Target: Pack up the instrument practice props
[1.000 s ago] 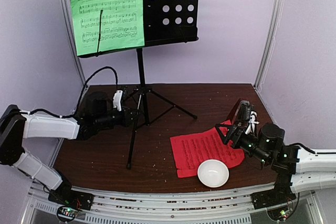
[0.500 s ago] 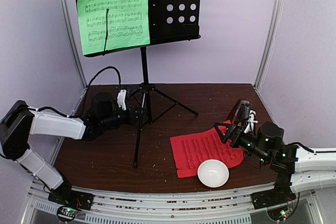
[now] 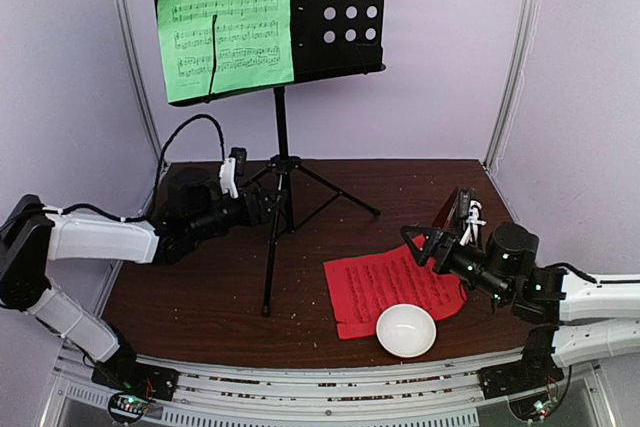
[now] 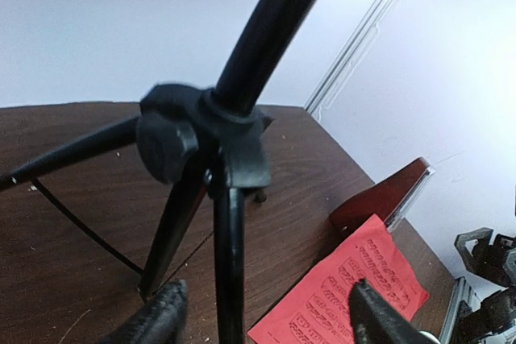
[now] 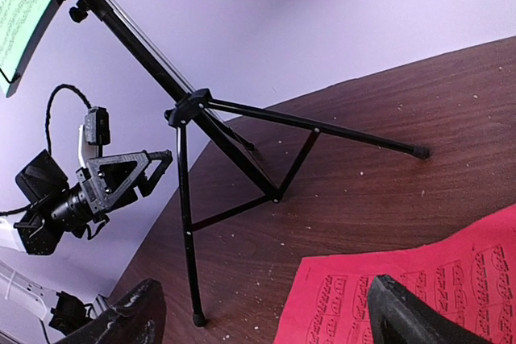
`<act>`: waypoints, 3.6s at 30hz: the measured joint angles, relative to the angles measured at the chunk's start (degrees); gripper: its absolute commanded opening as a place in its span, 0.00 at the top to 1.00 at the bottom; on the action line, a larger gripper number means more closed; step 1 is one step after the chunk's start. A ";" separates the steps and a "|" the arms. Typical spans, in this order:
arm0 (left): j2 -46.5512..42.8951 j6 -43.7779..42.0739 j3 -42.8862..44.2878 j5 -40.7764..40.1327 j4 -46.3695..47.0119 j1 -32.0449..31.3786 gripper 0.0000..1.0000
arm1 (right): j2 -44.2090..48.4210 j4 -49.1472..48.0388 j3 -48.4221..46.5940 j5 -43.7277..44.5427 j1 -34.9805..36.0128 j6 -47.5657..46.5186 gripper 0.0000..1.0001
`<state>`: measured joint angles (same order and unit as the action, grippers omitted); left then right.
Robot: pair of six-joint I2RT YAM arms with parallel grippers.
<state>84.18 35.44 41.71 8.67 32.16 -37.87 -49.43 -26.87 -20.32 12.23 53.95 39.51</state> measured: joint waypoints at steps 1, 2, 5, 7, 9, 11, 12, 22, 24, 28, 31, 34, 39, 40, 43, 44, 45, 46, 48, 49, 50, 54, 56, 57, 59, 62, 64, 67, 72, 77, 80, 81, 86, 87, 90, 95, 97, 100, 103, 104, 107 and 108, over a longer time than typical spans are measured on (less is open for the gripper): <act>-1.97 -0.17 -0.42 -0.63 -0.39 0.07 0.22 | -0.63 0.22 -1.11 -0.33 0.00 -0.39 0.11; -4.15 -0.35 -1.07 -1.11 -0.68 0.31 0.21 | -1.64 0.44 -2.67 -0.72 0.00 -0.68 0.11; -10.86 -0.85 -3.58 -1.38 -2.36 2.45 0.19 | -5.51 1.16 -8.44 -2.38 -0.02 -1.75 0.12; -15.26 -0.87 -5.55 -1.03 -4.07 5.09 0.17 | -8.96 1.92 -13.53 -4.04 0.04 -2.43 0.12; -20.94 -0.90 -7.96 -0.26 -6.82 9.01 0.15 | -12.96 2.51 -19.37 -6.08 0.31 -3.37 0.13; -26.51 -1.05 -9.42 1.05 -10.36 12.92 0.15 | -16.83 2.93 -25.33 -8.24 0.92 -4.24 0.14; -28.76 -1.11 -9.68 1.95 -11.98 14.51 0.16 | -18.67 3.13 -28.22 -9.40 1.33 -4.74 0.14; -44.26 -2.89 -2.62 18.80 -28.74 22.88 0.24 | -35.56 6.19 -54.69 -18.88 3.67 -5.92 0.23; -45.05 -2.99 0.02 21.99 -30.58 22.88 0.25 | -38.56 7.48 -59.89 -19.63 3.67 -5.86 0.25; -45.70 -2.91 3.52 26.62 -31.52 22.88 0.27 | -42.51 9.73 -67.67 -20.24 3.67 -5.97 0.31; -45.94 -2.99 4.76 28.89 -32.41 22.88 0.27 | -44.61 11.91 -72.39 -20.22 3.52 -5.84 0.33; -45.90 -3.45 4.94 29.51 -33.81 22.88 0.27 | -46.80 13.77 -76.89 -20.20 3.37 -5.73 0.33; -45.55 -3.93 4.94 30.05 -35.74 22.88 0.28 | -51.28 18.67 -85.57 -19.23 2.23 -5.68 0.34; -45.55 -3.93 4.94 30.16 -35.91 22.88 0.28 | -51.95 19.37 -86.77 -18.84 2.10 -5.68 0.34; -45.57 -4.07 4.94 30.58 -36.52 22.88 0.28 | -53.46 21.70 -89.64 -17.00 1.55 -5.79 0.34; -45.62 -4.11 4.94 30.71 -36.61 22.88 0.28 | -53.62 22.32 -90.03 -16.50 1.44 -5.81 0.34; -45.66 -4.24 4.94 30.95 -36.63 22.88 0.28 | -53.72 22.77 -90.33 -15.93 1.03 -5.86 0.34; -45.68 -4.33 4.94 31.10 -36.65 22.88 0.28 | -53.79 23.17 -90.62 -15.61 0.76 -5.84 0.34; -45.68 -4.59 4.94 31.30 -36.79 22.88 0.28 | -53.96 23.69 -91.17 -15.26 0.11 -5.68 0.34; -45.68 -4.74 4.96 31.39 -36.87 22.88 0.28 | -54.03 23.76 -91.34 -15.23 -0.20 -5.55 0.34; -45.68 -4.92 4.96 31.43 -36.94 22.88 0.28 | -54.31 24.06 -91.93 -15.23 -0.68 -5.38 0.33; -45.68 -5.20 4.96 31.50 -37.03 22.88 0.28 | -56.08 25.35 -94.99 -15.30 -1.66 -5.05 0.33; -45.68 -5.35 4.96 31.65 -37.03 22.88 0.29 | -57.00 25.68 -96.50 -15.50 -2.01 -5.03 0.33; -45.68 -5.40 4.96 31.69 -37.03 22.88 0.29 | -57.31 25.75 -96.94 -15.61 -2.10 -5.01 0.33; -45.68 -5.44 4.96 31.93 -37.03 22.88 0.29 | -57.94 25.97 -97.96 -16.13 -2.14 -4.81 0.33; -45.72 -5.55 4.96 32.33 -37.03 22.88 0.30 | -58.71 26.05 -98.95 -17.38 -2.25 -4.55 0.35; -45.83 -5.55 4.96 32.44 -37.03 22.88 0.30 | -59.14 26.05 -99.32 -18.34 -2.34 -4.17 0.35; -46.01 -5.57 4.96 32.50 -37.03 22.88 0.30 | -59.47 25.99 -99.34 -20.06 -2.43 -3.32 0.38; -46.10 -5.57 4.94 32.50 -37.03 22.88 0.31 | -59.67 25.46 -99.34 -22.43 -2.60 -2.01 0.49; -46.47 -5.57 4.90 32.50 -37.03 22.88 0.31 | -59.67 23.93 -99.34 -23.67 -2.60 -1.25 0.66; -46.69 -5.57 4.90 32.50 -37.03 22.88 0.32 | -59.67 22.93 -99.21 -24.06 -2.60 -0.46 0.75; -46.71 -5.57 4.90 32.50 -37.03 22.88 0.32 | -59.67 22.32 -98.97 -24.17 -2.60 -0.46 0.78; -46.71 -5.57 4.90 33.11 -37.03 22.88 0.35 | -59.67 20.28 -97.50 -25.20 -2.62 -0.04 0.97; -46.71 -5.62 4.94 33.48 -37.03 22.88 0.36 | -59.67 20.04 -97.37 -25.42 -2.62 -0.07 1.00; -46.69 -5.99 6.19 34.38 -37.81 22.88 0.40 | -59.67 18.18 -96.56 -26.86 -2.62 0.07 1.00; -46.03 -6.86 12.13 34.82 -39.76 22.88 0.45 | -58.97 11.91 -91.14 -29.66 -2.45 -0.57 1.00; -45.79 -7.15 15.10 34.82 -40.17 22.88 0.47 | -58.90 10.40 -89.55 -30.18 -2.05 -1.20 1.00; -45.13 -7.28 18.67 34.82 -40.19 22.88 0.50 | -58.88 9.22 -88.43 -30.36 -1.44 -3.19 1.00; -43.85 -7.26 21.73 34.80 -40.44 22.88 0.51 | -58.12 8.39 -87.49 -29.90 -0.50 -5.62 1.00; -43.39 -7.21 22.60 34.77 -40.46 22.88 0.51 | -57.64 8.24 -87.10 -29.44 0.26 -6.54 1.00; -42.05 -6.80 25.00 34.69 -40.41 22.88 0.51 | -56.00 7.30 -86.01 -28.09 1.40 -8.92 1.00; -41.53 -6.56 25.88 34.67 -40.35 22.88 0.51 | -55.41 6.86 -85.68 -27.69 1.73 -9.66 1.00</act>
<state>42.65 28.88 67.59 43.33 -8.19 -14.98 -104.84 -20.01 -106.00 -15.46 55.68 29.85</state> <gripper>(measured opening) 0.493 0.009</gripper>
